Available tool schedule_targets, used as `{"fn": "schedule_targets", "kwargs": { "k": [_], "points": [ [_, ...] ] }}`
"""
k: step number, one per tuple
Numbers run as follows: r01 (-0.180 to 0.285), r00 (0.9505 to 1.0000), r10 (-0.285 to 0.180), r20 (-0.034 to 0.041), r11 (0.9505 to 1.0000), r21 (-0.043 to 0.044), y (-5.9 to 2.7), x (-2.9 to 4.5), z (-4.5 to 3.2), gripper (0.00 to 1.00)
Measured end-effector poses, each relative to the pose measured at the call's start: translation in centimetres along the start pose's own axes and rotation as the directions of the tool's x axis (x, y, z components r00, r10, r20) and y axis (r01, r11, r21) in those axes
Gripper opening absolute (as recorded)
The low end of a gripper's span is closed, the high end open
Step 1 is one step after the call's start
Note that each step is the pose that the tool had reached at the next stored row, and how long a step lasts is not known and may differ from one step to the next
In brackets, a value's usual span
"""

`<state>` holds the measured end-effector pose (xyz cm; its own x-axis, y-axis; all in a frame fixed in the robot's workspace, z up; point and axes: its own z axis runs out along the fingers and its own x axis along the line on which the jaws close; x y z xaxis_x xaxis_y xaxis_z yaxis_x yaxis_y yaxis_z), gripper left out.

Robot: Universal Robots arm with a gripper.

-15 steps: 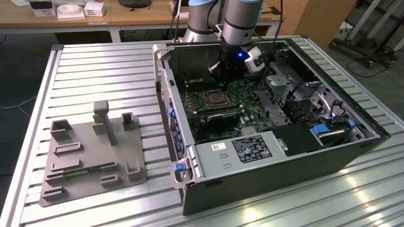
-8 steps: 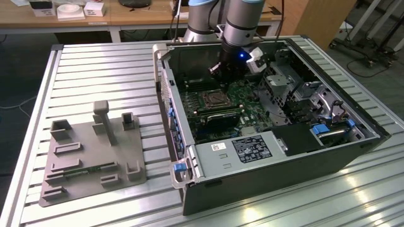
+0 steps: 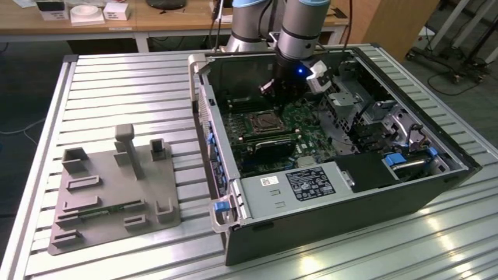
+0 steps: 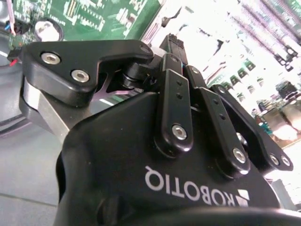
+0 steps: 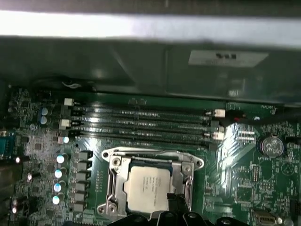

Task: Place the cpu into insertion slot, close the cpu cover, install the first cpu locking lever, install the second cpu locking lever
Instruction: 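Install the second cpu locking lever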

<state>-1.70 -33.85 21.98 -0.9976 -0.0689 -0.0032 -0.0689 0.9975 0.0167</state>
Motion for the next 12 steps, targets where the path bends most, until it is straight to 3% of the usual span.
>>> {"fn": "schedule_targets", "kwargs": {
  "k": [8,12],
  "points": [
    [-0.001,1.0,0.001,0.0,1.0,0.0,-0.83,-0.1,-0.27,0.1],
    [-0.001,1.0,0.001,0.0006,1.0,-0.0091,-0.91,-0.09,-0.77,0.1]
  ]
}}
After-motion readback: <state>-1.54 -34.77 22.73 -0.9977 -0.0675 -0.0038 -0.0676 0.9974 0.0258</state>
